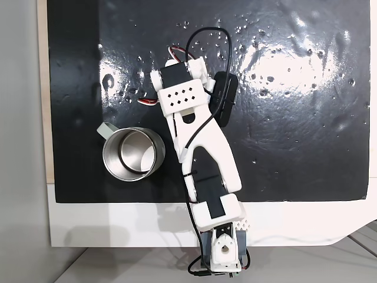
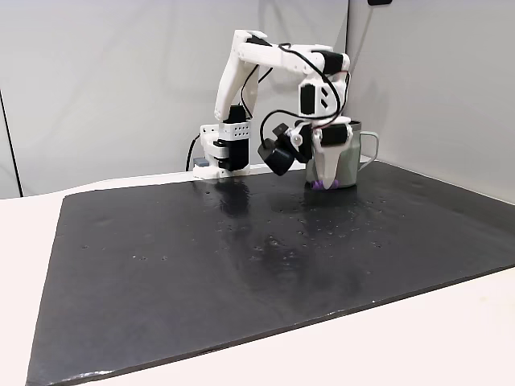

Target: Grasp a pengrip and put it in the cup.

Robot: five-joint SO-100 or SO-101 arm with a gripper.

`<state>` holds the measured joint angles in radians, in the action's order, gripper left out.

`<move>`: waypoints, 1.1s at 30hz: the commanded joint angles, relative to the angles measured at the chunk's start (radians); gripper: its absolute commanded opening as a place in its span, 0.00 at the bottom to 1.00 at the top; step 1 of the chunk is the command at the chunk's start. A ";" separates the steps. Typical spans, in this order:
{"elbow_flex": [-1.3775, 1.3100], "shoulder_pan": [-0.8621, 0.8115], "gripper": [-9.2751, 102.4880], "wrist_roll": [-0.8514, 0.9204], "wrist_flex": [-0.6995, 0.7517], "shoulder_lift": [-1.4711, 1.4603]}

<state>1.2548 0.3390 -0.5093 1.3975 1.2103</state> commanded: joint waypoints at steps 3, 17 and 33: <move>-0.144 -0.064 0.08 0.021 0.158 0.178; -0.232 -0.051 0.08 0.124 0.258 0.437; -0.087 0.225 0.08 0.196 0.252 0.548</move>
<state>1.1658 0.5093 -0.3421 1.6444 1.6981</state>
